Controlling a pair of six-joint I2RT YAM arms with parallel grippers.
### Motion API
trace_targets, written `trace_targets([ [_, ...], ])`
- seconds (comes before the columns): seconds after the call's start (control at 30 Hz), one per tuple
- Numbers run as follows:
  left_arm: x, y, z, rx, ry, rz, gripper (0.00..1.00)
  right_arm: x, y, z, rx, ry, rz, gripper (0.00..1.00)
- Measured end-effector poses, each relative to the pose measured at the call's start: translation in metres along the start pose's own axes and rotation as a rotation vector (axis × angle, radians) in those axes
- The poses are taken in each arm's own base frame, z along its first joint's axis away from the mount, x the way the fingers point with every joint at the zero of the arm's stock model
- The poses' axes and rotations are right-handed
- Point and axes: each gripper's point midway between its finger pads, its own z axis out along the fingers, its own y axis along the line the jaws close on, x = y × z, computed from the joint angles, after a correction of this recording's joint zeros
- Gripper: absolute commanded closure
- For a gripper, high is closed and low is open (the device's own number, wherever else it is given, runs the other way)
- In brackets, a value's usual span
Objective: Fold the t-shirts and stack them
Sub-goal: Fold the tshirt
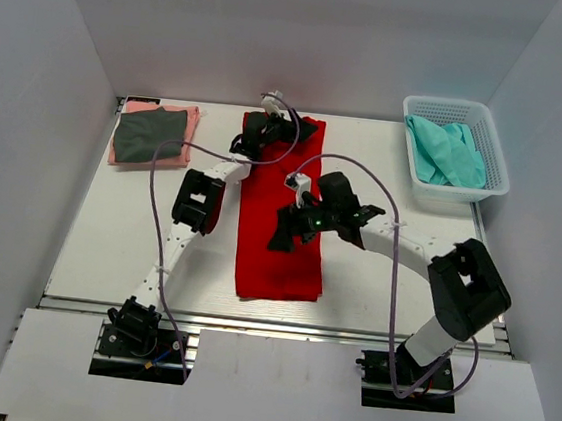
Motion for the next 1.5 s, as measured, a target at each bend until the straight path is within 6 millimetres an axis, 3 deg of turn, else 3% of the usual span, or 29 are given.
trace_targets([
  [0.07, -0.003, -0.004, -0.003, -0.018, 0.029, 0.018, 0.00, -0.012, 0.003, -0.009, 0.021, -0.040, -0.024, 0.09],
  [0.17, -0.028, -0.023, -0.005, -0.033, 0.056, 0.058, 0.00, -0.019, 0.004, -0.020, 0.065, -0.083, -0.039, 0.09],
  [0.23, -0.065, -0.052, -0.006, -0.025, 0.045, 0.100, 0.00, -0.019, 0.002, -0.028, 0.105, -0.115, -0.032, 0.09],
  [0.33, -0.143, -0.118, -0.019, 0.006, 0.002, 0.190, 0.00, -0.006, -0.003, -0.039, 0.167, -0.143, 0.005, 0.09],
  [0.4, -0.192, -0.170, -0.046, 0.021, -0.026, 0.251, 0.00, 0.005, -0.010, -0.044, 0.215, -0.139, 0.042, 0.09],
  [0.47, -0.223, -0.216, -0.086, 0.016, -0.042, 0.290, 0.00, 0.014, -0.016, -0.047, 0.258, -0.122, 0.076, 0.09],
  [0.5, -0.233, -0.235, -0.109, 0.010, -0.050, 0.304, 0.00, 0.018, -0.018, -0.048, 0.276, -0.113, 0.096, 0.09],
  [0.57, -0.229, -0.256, -0.158, -0.028, -0.041, 0.299, 0.00, 0.028, -0.022, -0.050, 0.305, -0.090, 0.134, 0.09],
  [0.67, -0.178, -0.256, -0.219, -0.097, 0.042, 0.233, 0.00, 0.057, -0.025, -0.052, 0.325, -0.027, 0.206, 0.09],
  [0.73, -0.115, -0.234, -0.251, -0.169, 0.178, 0.155, 0.00, 0.076, -0.024, -0.053, 0.327, 0.026, 0.241, 0.09],
  [0.8, -0.035, -0.204, -0.282, -0.262, 0.372, 0.056, 0.00, 0.092, -0.023, -0.054, 0.321, 0.071, 0.268, 0.09],
  [0.83, 0.004, -0.191, -0.303, -0.310, 0.475, 0.007, 0.00, 0.098, -0.021, -0.054, 0.314, 0.084, 0.278, 0.09],
  [0.87, 0.056, -0.179, -0.337, -0.376, 0.621, -0.064, 0.00, 0.103, -0.020, -0.054, 0.310, 0.098, 0.288, 0.09],
  [0.97, 0.120, -0.178, -0.403, -0.475, 0.839, -0.161, 0.00, 0.121, -0.018, -0.055, 0.301, 0.132, 0.324, 0.09],
  [1.07, 0.134, -0.198, -0.442, -0.487, 0.915, -0.188, 0.00, 0.134, -0.016, -0.056, 0.293, 0.154, 0.357, 0.09],
  [1.2, 0.130, -0.217, -0.451, -0.432, 0.882, -0.180, 0.01, 0.133, -0.015, -0.054, 0.286, 0.148, 0.374, 0.11],
  [1.33, 0.150, -0.216, -0.465, -0.456, 0.953, -0.201, 0.25, 0.131, -0.015, -0.049, 0.269, 0.140, 0.384, 0.16],
  [1.5, 0.173, -0.211, -0.481, -0.513, 1.060, -0.200, 0.26, 0.130, -0.014, -0.047, 0.260, 0.138, 0.393, 0.19],
])
